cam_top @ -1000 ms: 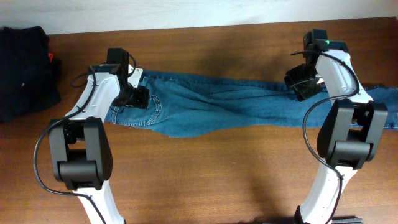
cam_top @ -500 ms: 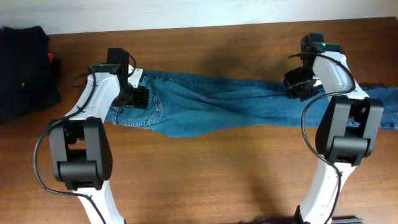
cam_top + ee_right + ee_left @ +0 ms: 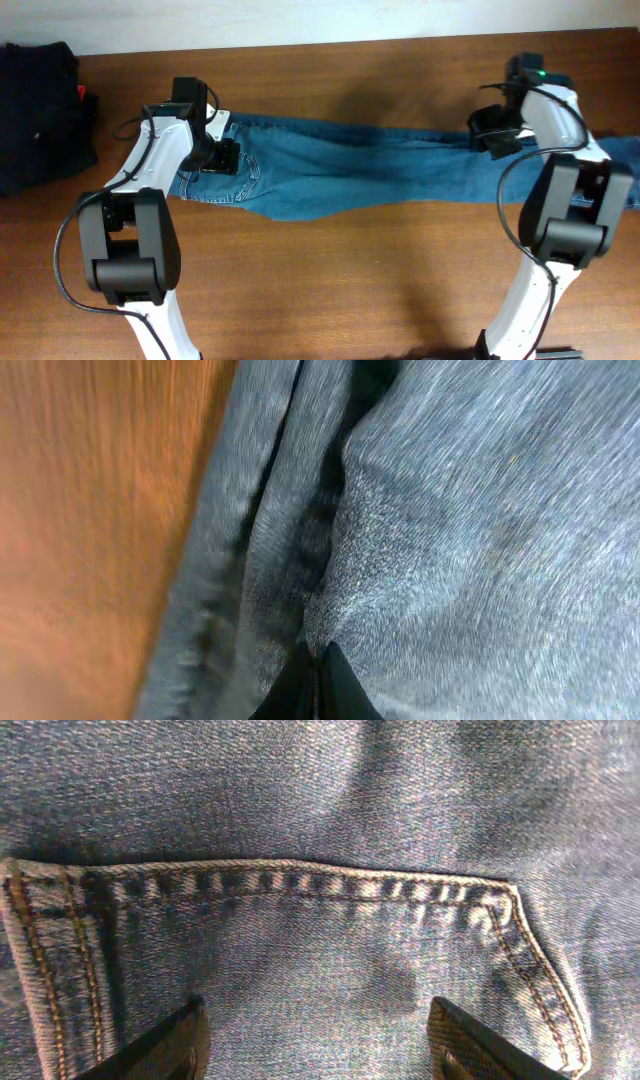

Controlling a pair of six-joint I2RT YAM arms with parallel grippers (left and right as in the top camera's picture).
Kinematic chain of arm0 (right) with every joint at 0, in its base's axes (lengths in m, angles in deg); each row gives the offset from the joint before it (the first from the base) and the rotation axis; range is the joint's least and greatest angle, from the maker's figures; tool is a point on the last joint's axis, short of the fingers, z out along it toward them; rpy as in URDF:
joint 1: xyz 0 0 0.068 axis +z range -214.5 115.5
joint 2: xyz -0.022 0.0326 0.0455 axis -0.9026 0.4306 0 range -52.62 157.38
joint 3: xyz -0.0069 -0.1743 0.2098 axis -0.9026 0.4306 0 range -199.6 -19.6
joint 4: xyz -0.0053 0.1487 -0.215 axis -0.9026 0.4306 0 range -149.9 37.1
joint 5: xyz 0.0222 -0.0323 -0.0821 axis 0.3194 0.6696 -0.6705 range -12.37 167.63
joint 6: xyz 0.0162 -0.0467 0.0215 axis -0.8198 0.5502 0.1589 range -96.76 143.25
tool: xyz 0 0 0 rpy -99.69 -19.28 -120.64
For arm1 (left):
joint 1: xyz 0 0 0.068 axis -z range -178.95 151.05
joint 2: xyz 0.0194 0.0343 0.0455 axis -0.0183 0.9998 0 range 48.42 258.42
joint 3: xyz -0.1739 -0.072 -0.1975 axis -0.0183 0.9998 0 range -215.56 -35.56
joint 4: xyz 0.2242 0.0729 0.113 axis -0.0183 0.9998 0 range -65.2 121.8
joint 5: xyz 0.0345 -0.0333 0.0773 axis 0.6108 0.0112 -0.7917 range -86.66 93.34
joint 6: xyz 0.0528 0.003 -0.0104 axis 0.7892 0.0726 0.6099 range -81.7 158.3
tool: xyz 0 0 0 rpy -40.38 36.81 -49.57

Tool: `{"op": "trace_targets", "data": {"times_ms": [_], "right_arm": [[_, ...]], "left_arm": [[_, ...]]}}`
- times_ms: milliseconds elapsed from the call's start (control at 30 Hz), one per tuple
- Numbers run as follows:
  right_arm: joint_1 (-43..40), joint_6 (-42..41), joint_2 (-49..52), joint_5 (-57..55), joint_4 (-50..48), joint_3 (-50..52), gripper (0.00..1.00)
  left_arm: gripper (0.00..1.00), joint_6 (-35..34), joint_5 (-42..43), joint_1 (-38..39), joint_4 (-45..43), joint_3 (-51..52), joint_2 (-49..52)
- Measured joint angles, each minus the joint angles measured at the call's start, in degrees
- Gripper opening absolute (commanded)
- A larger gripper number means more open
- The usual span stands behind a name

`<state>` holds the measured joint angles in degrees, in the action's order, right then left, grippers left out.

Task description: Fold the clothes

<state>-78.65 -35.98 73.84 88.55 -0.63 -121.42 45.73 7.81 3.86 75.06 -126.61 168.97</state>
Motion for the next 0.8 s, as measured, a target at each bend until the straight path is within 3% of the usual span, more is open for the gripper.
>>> {"op": "trace_targets", "data": {"times_ms": [267, 300, 400, 467, 600, 800], "right_arm": [[-3.7, -0.1, 0.1, 6.0, -4.6, 0.0, 0.04], [-3.7, 0.0, 0.1, 6.1, -5.4, 0.0, 0.11], [-3.5, 1.1, 0.2, 5.7, -8.7, 0.1, 0.64], [-3.4, 3.0, 0.2, 4.9, -10.9, 0.1, 0.77], [-3.2, 9.9, 0.2, 4.1, -12.3, -0.3, 0.86], [-3.2, 29.4, 0.4, 2.4, -1.5, -8.1, 0.86]], "left_arm": [[0.69, 0.0, 0.0, 0.1, 0.1, 0.0, 0.0], [0.69, 0.0, 0.1, 0.1, 0.1, 0.0, 0.0], [0.69, 0.0, 0.0, 0.1, 0.2, 0.0, 0.0], [0.69, 0.0, 0.0, 0.1, 0.2, 0.0, 0.0], [0.69, 0.0, 0.0, 0.1, 0.1, 0.0, 0.0], [0.69, 0.0, 0.0, 0.1, -0.2, 0.0, 0.0]]}}
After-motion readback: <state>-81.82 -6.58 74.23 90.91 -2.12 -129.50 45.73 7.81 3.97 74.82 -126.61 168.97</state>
